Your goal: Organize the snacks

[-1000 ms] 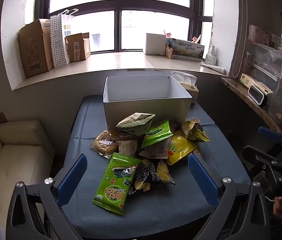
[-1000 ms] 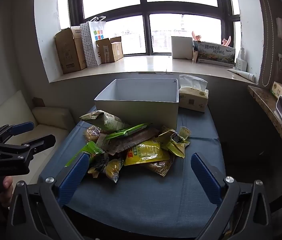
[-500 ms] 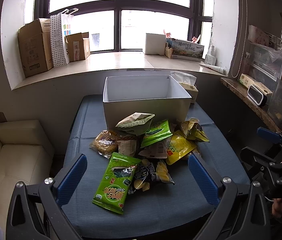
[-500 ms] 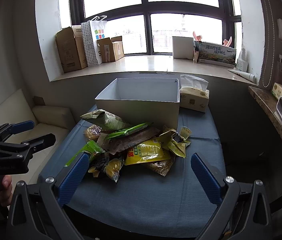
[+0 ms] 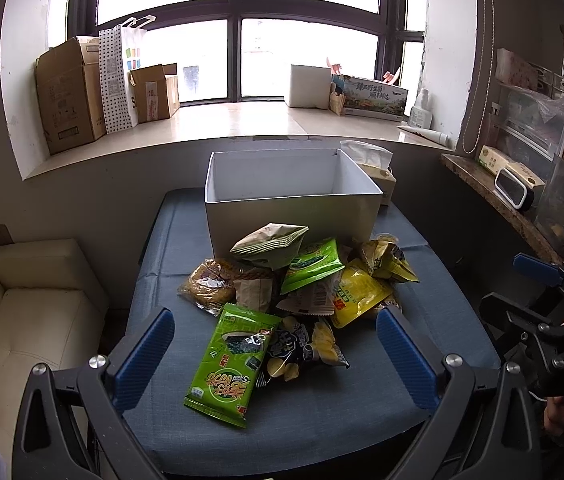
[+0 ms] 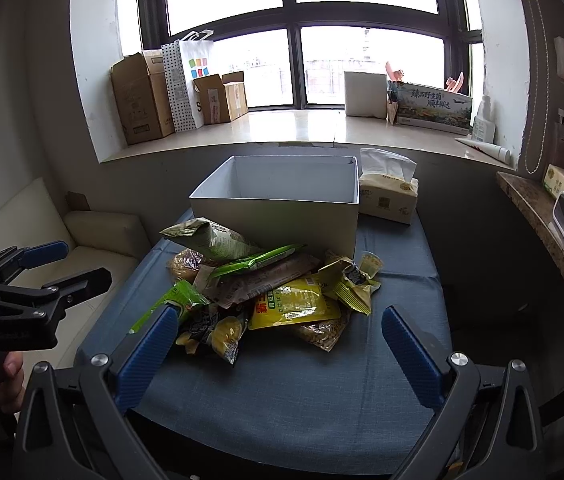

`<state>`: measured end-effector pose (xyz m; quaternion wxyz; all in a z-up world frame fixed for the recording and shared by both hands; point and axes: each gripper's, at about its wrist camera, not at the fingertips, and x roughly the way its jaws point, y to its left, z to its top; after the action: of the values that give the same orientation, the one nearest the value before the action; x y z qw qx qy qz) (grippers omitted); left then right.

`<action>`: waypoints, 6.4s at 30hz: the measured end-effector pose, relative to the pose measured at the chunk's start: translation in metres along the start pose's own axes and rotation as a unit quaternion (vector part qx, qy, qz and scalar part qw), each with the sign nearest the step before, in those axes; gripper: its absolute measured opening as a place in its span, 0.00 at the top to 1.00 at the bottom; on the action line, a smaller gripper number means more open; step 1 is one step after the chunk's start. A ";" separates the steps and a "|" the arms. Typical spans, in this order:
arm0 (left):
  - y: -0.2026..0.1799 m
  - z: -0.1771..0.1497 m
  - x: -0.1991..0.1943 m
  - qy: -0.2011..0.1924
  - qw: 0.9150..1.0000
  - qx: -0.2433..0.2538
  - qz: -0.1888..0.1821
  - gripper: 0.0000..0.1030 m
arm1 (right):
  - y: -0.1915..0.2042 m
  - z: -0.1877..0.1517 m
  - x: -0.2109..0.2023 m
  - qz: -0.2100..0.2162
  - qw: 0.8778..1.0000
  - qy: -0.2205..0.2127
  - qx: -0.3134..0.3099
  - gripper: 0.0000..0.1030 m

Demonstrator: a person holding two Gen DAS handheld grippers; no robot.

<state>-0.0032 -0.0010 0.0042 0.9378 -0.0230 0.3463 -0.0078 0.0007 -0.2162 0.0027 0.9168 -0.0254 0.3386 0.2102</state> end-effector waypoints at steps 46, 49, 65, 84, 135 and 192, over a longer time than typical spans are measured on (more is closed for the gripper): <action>0.003 0.000 0.002 0.004 1.000 -0.001 -0.005 0.00 | 0.000 0.000 0.000 -0.001 1.000 0.001 0.000 0.00; 0.004 0.000 0.001 0.003 1.000 -0.004 -0.004 0.00 | 0.001 0.000 0.003 0.001 1.000 0.003 0.002 0.00; 0.049 -0.003 -0.007 -0.018 0.999 -0.042 -0.003 0.00 | 0.026 0.028 0.106 0.093 0.993 0.024 -0.071 0.00; 0.055 -0.013 0.002 -0.007 0.999 -0.049 -0.007 0.00 | 0.097 0.034 0.237 0.097 0.980 0.032 -0.172 0.50; 0.085 -0.038 0.143 0.106 0.993 0.045 -0.009 0.33 | -0.021 0.060 0.066 0.188 0.978 -0.087 0.035 0.64; 0.039 0.020 0.122 0.008 1.000 -0.004 0.008 0.00 | -0.088 0.015 0.152 -0.027 0.996 0.059 0.065 0.00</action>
<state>0.1022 0.0353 -0.0618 0.9350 -0.0241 0.3537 0.0008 0.1491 -0.2376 -0.0901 0.9004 0.0127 0.4038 0.1615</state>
